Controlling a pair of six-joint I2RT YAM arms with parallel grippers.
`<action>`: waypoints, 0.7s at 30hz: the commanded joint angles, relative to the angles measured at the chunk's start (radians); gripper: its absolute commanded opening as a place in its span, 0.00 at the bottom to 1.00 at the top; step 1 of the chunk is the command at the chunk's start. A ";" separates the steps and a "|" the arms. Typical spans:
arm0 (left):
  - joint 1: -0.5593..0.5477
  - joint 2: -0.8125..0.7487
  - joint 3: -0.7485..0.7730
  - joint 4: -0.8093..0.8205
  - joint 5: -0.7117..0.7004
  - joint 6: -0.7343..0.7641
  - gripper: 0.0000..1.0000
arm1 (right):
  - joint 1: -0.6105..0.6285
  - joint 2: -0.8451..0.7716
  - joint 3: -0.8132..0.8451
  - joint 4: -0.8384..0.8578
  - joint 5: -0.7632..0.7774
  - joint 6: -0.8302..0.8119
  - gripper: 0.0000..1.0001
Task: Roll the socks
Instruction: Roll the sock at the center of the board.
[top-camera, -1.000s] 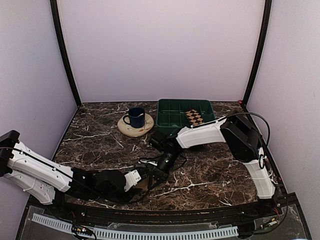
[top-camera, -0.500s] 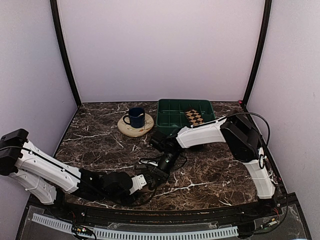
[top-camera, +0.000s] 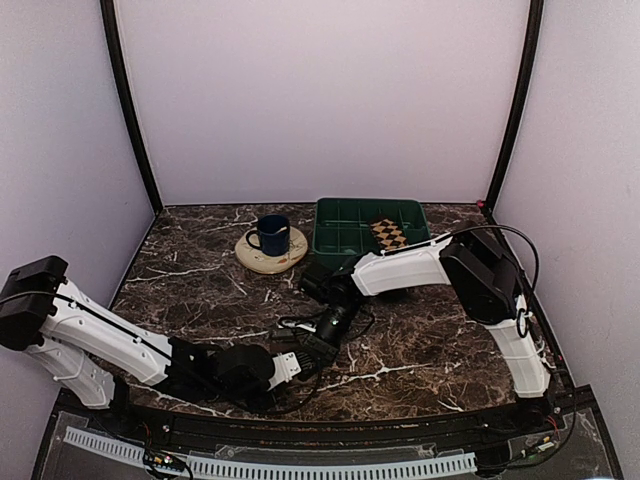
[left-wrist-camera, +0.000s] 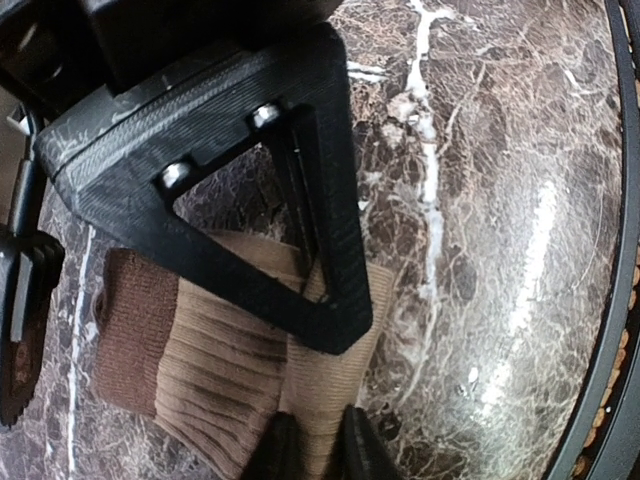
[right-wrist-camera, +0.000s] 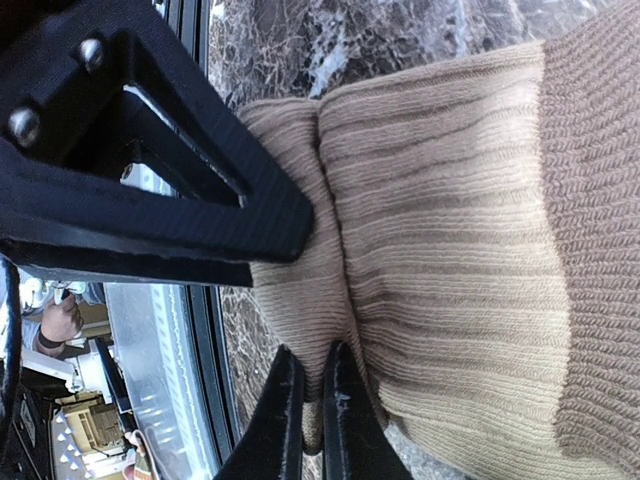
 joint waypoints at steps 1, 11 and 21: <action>-0.005 0.013 0.027 -0.030 0.015 0.011 0.15 | -0.004 0.042 0.006 -0.055 0.036 -0.017 0.02; -0.005 0.069 0.057 -0.062 0.017 0.002 0.16 | -0.004 0.043 0.008 -0.061 0.030 -0.022 0.02; -0.005 0.086 0.078 -0.069 -0.004 0.019 0.22 | -0.005 0.048 0.012 -0.067 0.029 -0.025 0.02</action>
